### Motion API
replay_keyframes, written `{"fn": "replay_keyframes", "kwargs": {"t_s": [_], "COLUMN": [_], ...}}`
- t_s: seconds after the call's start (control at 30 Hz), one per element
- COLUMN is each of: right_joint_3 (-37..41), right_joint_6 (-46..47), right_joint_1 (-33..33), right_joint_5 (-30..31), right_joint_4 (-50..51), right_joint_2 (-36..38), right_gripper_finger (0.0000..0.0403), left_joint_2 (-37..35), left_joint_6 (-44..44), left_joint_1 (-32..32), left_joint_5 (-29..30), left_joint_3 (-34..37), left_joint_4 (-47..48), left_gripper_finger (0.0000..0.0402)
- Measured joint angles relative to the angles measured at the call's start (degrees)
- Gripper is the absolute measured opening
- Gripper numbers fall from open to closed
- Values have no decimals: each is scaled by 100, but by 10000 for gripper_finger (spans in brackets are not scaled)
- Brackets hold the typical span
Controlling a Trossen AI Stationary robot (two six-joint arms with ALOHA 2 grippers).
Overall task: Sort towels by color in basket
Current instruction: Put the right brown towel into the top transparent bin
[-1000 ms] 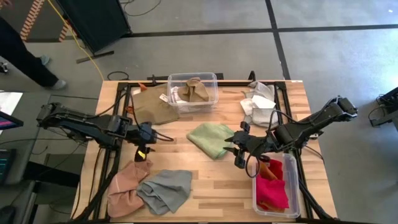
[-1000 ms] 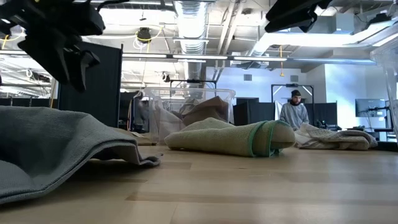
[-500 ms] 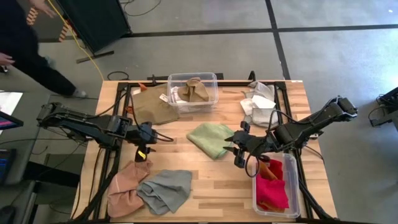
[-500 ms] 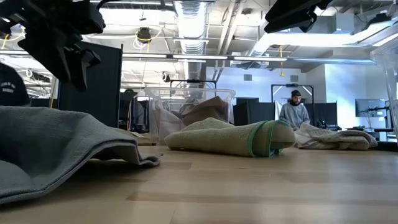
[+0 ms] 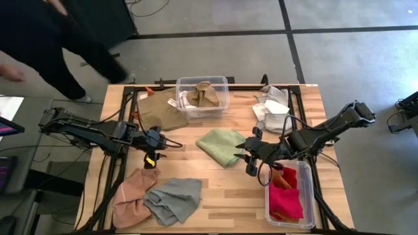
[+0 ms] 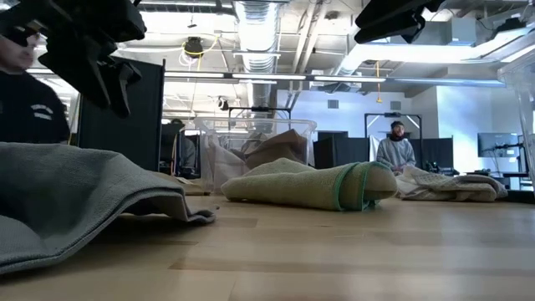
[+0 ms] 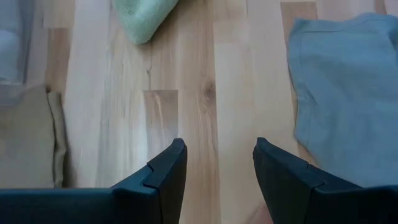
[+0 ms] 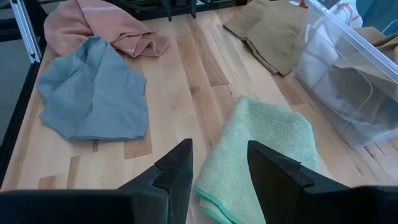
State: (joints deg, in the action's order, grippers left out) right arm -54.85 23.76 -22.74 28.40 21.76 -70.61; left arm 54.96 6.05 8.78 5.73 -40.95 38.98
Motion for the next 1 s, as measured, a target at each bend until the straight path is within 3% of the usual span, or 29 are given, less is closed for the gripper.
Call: {"fn": "replay_keyframes", "kwargs": {"t_s": [1.0], "right_joint_3": [0], "right_joint_6": [136], "right_joint_1": [-55], "right_joint_5": [0], "right_joint_4": [-127], "right_joint_2": [-2], "right_gripper_finger": [179], "left_joint_2": [0], "left_joint_6": [-152], "left_joint_1": [0], "left_joint_5": [125], "left_joint_3": [0], "left_joint_4": [-60], "left_gripper_finger": [175]}}
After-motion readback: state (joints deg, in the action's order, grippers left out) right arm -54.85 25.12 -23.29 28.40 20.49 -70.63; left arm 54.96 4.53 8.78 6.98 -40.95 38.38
